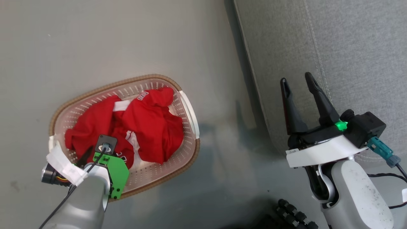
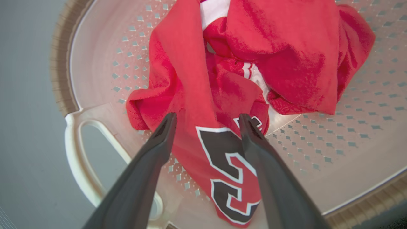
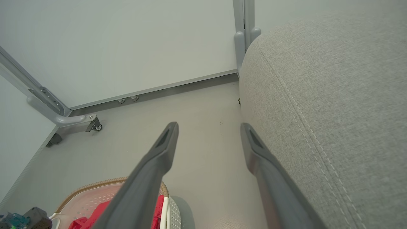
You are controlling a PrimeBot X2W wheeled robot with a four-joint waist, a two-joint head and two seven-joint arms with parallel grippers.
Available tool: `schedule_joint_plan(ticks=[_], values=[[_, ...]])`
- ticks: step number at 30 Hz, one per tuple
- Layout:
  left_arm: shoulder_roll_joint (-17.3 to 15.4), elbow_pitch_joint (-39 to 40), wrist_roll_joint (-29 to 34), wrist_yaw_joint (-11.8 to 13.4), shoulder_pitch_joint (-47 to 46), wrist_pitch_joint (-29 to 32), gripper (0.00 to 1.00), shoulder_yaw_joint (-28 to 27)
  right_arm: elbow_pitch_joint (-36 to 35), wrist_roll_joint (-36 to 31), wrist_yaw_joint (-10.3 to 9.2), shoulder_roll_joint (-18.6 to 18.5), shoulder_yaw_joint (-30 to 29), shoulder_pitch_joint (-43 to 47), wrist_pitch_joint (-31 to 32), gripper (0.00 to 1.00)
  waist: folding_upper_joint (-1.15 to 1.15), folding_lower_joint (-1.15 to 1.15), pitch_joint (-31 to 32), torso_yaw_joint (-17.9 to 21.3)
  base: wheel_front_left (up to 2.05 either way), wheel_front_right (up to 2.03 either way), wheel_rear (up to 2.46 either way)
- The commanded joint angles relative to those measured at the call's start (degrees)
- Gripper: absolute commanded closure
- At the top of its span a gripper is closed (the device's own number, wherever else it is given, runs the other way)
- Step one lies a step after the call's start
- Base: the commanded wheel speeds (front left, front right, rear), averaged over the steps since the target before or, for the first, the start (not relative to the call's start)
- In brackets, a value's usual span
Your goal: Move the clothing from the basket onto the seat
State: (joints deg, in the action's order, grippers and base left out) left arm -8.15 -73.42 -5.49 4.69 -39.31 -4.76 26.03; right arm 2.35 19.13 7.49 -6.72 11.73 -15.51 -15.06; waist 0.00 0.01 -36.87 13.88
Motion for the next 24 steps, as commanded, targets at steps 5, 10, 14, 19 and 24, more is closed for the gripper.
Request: schedule_joint_plan(ticks=[5, 10, 14, 19, 24], values=[[-2.42, -0.28, 0.11, 1.46, -2.90, 3.51, 0.00, 0.06, -1.55, 3.54, 0.00, 0.08, 2.30, -1.95, -0.18, 0.00, 0.00, -0.01, -8.16, 3.90, 0.00, 0.00, 0.00], [-4.07, -0.32, -0.71, 3.57, -4.81, 5.42, 0.00, -0.68, -2.80, 5.05, 0.00, 0.30, 4.65, -2.84, -0.18, 0.00, 0.00, -0.01, -11.36, 5.12, 0.00, 0.00, 0.00], [-4.88, -0.35, -1.32, 3.58, -6.86, 7.04, 0.00, -0.79, -3.21, 5.55, 0.00, 0.51, 5.72, -3.38, -0.18, 0.00, 0.00, -0.01, -13.97, 6.09, 0.00, 0.00, 0.00], [-5.86, -0.40, -0.31, 2.94, -9.45, 10.45, 0.00, 0.69, -3.77, 6.09, 0.00, 1.20, 5.87, -4.22, -0.18, 0.00, 0.00, -0.01, -16.80, 7.00, 0.00, 0.00, 0.00], [-6.50, -0.41, -1.40, 3.96, -9.55, 12.47, 0.00, 0.32, -3.28, 5.94, 0.00, 1.73, 5.61, -4.77, -0.18, 0.00, 0.00, -0.01, -17.90, 7.51, 0.00, 0.00, 0.00]])
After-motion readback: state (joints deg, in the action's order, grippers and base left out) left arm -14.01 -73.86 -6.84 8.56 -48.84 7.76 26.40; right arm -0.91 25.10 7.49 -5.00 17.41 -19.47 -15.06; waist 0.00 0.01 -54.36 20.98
